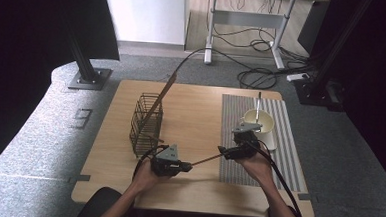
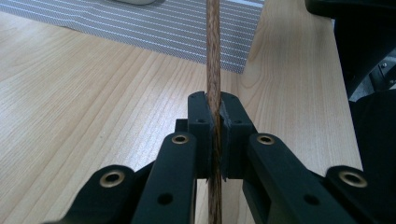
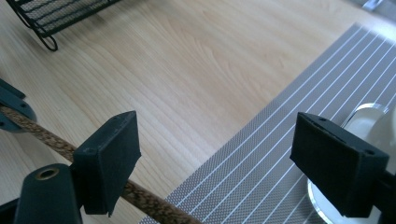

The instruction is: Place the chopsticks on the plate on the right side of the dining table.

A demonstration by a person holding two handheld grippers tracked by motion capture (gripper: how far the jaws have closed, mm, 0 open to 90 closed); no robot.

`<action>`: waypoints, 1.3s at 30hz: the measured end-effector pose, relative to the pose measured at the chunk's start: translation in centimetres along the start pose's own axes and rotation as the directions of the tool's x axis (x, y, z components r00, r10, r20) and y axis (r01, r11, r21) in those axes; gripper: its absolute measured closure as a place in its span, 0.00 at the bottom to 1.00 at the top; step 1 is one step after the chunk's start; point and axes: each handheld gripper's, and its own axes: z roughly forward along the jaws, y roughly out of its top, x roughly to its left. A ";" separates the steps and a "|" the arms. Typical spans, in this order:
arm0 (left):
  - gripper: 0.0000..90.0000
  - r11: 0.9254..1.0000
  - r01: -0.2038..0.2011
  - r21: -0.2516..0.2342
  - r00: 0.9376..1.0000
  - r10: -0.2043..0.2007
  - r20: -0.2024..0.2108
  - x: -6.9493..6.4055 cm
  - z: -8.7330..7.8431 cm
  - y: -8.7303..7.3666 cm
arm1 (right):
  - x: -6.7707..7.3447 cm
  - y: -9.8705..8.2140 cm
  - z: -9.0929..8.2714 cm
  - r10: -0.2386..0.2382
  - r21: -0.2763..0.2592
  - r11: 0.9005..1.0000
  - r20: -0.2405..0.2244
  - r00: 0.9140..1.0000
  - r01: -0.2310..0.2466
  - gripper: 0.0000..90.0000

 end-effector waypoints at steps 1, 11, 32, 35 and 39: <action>0.95 1.000 0.000 0.000 1.000 0.000 0.000 0.0 0.0 0.0 | -0.1 -0.2 0.2 0.010 0.003 1.000 -0.009 1.000 -0.010 0.17; 0.95 0.999 -0.012 0.046 1.000 0.011 0.024 0.0 0.5 -0.1 | 0.0 0.1 -1.0 -0.023 0.007 1.000 -0.063 0.998 0.023 0.13; 0.95 0.991 -0.045 0.130 0.997 0.036 0.065 -0.4 0.9 -0.2 | 4.5 -1.1 -0.1 -0.289 0.168 0.932 -0.194 0.937 0.322 0.43; 0.95 0.990 -0.048 0.134 0.997 0.040 0.067 -0.4 0.9 -0.2 | 5.0 -1.1 0.2 -0.311 0.187 0.918 -0.210 0.927 0.350 0.49; 0.95 0.989 -0.052 0.139 0.996 0.041 0.076 -0.5 1.0 -0.2 | 5.9 -1.0 0.6 -0.366 0.222 0.885 -0.207 0.907 0.408 0.62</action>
